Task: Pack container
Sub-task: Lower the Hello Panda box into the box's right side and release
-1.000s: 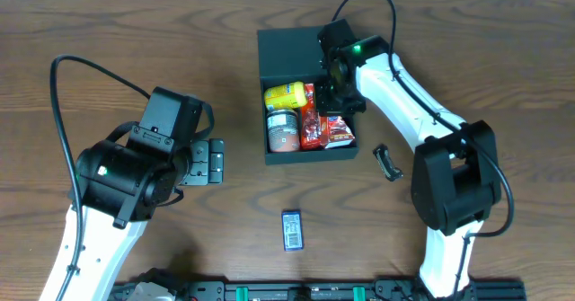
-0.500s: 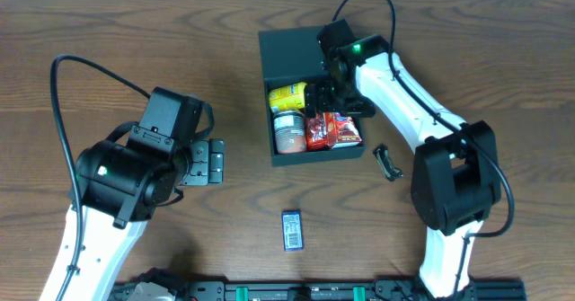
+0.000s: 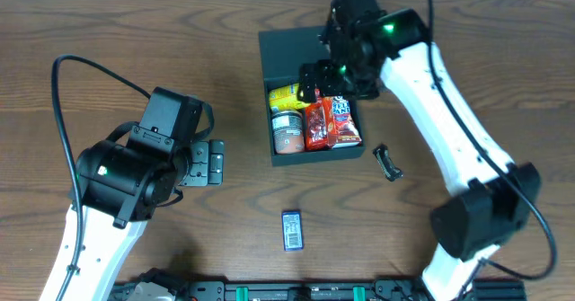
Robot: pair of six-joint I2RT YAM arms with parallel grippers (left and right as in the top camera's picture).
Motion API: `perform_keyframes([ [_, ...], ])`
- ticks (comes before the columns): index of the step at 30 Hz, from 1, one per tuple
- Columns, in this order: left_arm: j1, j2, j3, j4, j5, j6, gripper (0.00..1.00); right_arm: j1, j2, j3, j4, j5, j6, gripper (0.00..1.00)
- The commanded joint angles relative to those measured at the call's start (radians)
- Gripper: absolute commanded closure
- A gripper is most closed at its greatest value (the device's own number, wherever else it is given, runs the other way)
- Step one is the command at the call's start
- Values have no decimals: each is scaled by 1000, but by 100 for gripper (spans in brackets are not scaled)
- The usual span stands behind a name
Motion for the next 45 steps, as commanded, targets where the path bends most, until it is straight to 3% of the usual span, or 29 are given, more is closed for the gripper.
perform_keyframes([
  [1,3,3,0,-18,0,19,5,-27,-2,-18,-4,-345,-195,1],
  [6,3,3,-1,-53,0,42,5,-124,-3,-135,-46,-637,-436,1],
  [12,3,3,-1,-48,0,45,5,-244,-3,-399,-61,-928,-797,1],
  [16,3,3,-1,-35,0,44,5,-279,-2,-533,-17,-1007,-901,1],
  [23,3,3,-1,-25,3,44,5,-286,-2,-639,179,-1049,-871,1],
  [31,3,3,-1,-24,8,44,5,-286,1,-661,434,-1025,-623,1],
  [37,3,3,-1,-24,8,44,5,-286,1,-666,455,-922,-495,1],
  [45,3,3,-1,-14,8,44,5,-286,2,-703,468,-862,-441,1],
])
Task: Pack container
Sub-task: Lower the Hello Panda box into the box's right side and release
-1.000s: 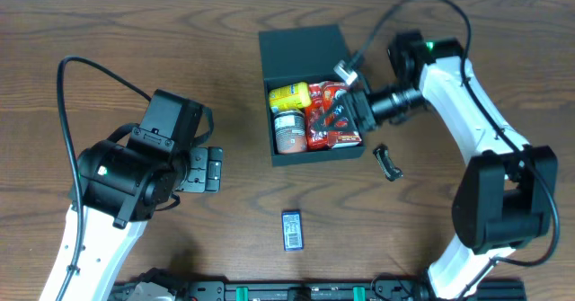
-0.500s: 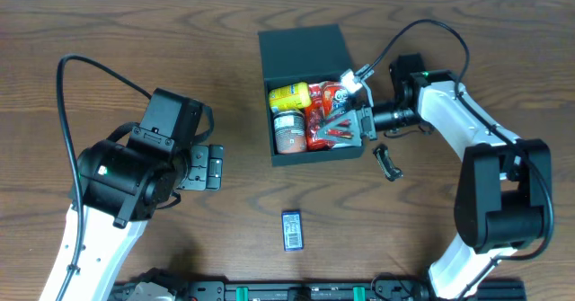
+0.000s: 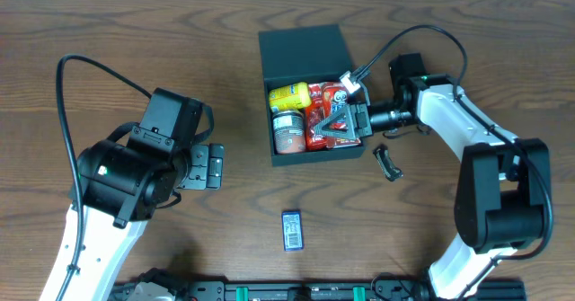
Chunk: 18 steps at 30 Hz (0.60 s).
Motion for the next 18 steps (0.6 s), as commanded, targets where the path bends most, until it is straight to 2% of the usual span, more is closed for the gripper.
perform_keyframes([
  [1,3,2,-1,3,7,11,5,-8,9,-21,15,58,68,1],
  [12,3,2,-1,5,7,11,5,-8,9,-32,59,148,169,1],
  [18,3,2,-1,4,7,11,5,-8,8,-28,58,100,183,1],
])
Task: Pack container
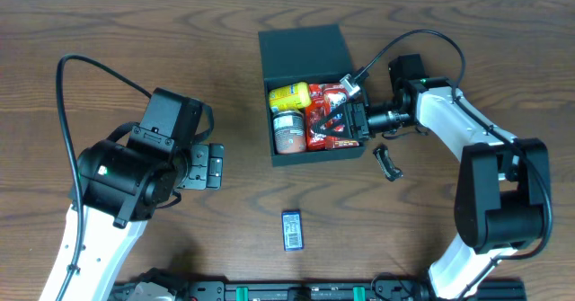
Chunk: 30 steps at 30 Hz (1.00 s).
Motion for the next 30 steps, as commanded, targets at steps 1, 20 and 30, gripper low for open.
perform_keyframes([
  [1,3,2,-1,3,7,11,5,-10,5,-5,1,6,37,1],
  [20,3,2,-1,3,7,11,5,-26,-161,86,314,-47,355,1],
  [30,3,2,-1,4,8,11,5,6,-47,86,480,-93,470,1],
])
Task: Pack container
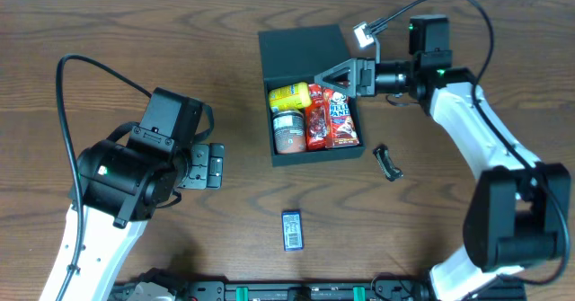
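The black container (pixel 312 154) sits open at the table's centre, with its lid part (pixel 301 51) behind it. Inside are a yellow packet (pixel 287 95), a brown can (pixel 287 133) and two red snack bags (pixel 331 119) side by side. My right gripper (pixel 325 75) reaches in from the right and hovers over the back edge of the filled compartment. It is open, with nothing between its fingers. My left gripper (pixel 213 164) is far to the left of the container over bare table, its fingers close together.
A small blue packet with a barcode (pixel 292 229) lies in front of the container. A black clip-like object (pixel 387 162) lies to the container's right. The left arm's cable loops over the left side.
My right gripper was low at the container's right side, open on the red snack bags. It now sits farther back, above the container's rear edge. The bags lie flatter inside. The left arm is unchanged.
First my right gripper hung over the back of the container, above the red bags. Then the arm reached in low from the right with open fingers on the right-hand bag, then slightly further left. Now it is off the bags, which rest within the walls.
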Robot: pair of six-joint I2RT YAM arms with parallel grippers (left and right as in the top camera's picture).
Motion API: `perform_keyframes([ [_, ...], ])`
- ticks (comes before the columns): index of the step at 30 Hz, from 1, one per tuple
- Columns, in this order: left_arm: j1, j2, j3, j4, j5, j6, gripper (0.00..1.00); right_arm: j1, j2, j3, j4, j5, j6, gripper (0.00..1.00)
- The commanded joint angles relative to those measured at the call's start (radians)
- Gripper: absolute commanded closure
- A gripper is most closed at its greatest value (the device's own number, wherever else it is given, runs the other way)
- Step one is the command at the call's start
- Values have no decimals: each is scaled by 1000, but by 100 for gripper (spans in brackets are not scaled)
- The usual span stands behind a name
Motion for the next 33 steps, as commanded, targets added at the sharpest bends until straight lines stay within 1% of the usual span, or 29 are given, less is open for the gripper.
perform_keyframes([
  [1,3,2,-1,0,5,11,5,15,51,6,20,-42,54,1],
  [9,3,2,-1,6,8,11,5,16,100,6,21,-33,44,1],
  [23,3,2,-1,18,23,11,5,17,254,6,21,-3,34,1],
  [33,3,2,-1,17,23,12,5,14,264,6,23,45,40,1],
])
